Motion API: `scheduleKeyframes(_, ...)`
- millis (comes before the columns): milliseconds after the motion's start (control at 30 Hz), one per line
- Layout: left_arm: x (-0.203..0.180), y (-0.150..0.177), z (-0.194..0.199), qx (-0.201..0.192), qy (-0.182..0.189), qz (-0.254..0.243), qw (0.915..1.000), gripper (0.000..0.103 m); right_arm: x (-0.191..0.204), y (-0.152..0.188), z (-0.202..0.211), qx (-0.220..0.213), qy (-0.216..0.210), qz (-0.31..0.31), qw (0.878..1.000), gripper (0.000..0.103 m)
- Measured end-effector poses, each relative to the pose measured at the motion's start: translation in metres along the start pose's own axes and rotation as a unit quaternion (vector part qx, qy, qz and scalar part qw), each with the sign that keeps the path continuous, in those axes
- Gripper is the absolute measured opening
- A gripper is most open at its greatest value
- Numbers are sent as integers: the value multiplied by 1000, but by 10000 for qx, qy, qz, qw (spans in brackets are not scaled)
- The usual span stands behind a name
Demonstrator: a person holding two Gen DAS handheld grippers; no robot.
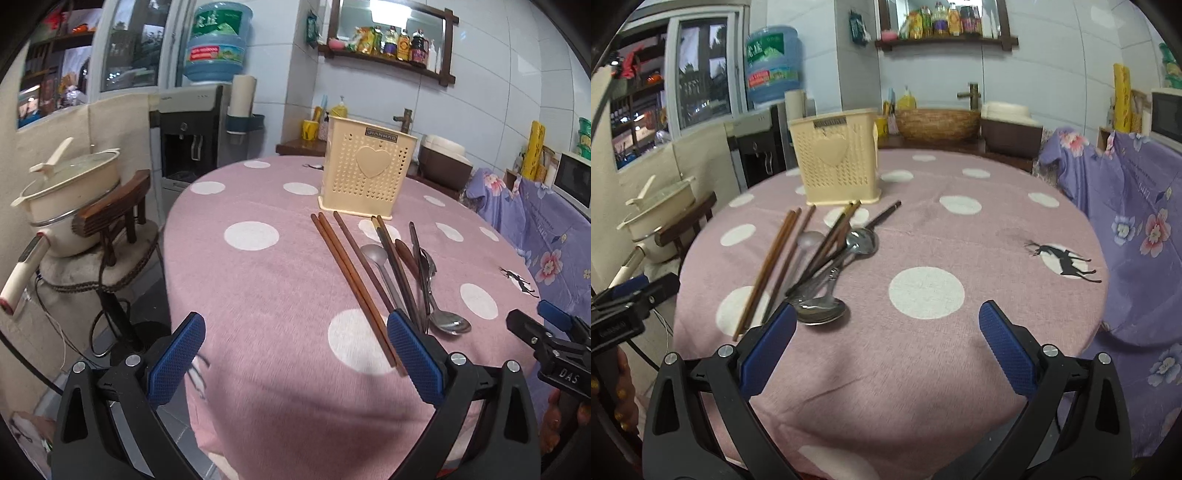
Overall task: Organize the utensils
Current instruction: 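Move both tools down toward the pile of chopsticks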
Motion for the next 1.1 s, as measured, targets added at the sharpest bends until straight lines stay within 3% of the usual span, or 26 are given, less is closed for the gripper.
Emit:
scheduleKeyframes(133, 6, -17, -22, 308, 89, -65, 9995, 97, 4, -20, -18, 93, -48, 124, 9999, 98)
scheduleKeyframes(367, 18, -46, -66, 882, 192, -34, 9959, 79, 21, -51, -47, 99, 153, 585, 9981, 98)
scheduleKeyframes(567, 16, -65, -99, 1142, 316, -40, 9929, 60, 19, -72, -72, 369, 108, 311, 9988, 98)
scheduleKeyframes(700, 12, -70, -123, 1416, 467, 73, 9888, 58, 23, -72, -77, 366, 99, 299, 9988, 98)
scheduleKeyframes(900, 10, -61, -147, 1740, 171, -95, 9845, 55, 26, -71, -80, 335, 158, 472, 9982, 98)
scheduleKeyframes(1100, 44, -63, -129, 1601, -199, -65, 9869, 55, 15, -76, -89, 395, 266, 399, 9981, 98)
Point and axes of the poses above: each gripper's, at about its wrist camera, not at the fingertips, and z roughly against the way its jaws point, x to its left, y to its underside, the point moved 1 cm from there along -z, roughly the way its jaws point, and after that the axes turned 14 degrees about y, right-handed, at the moved point
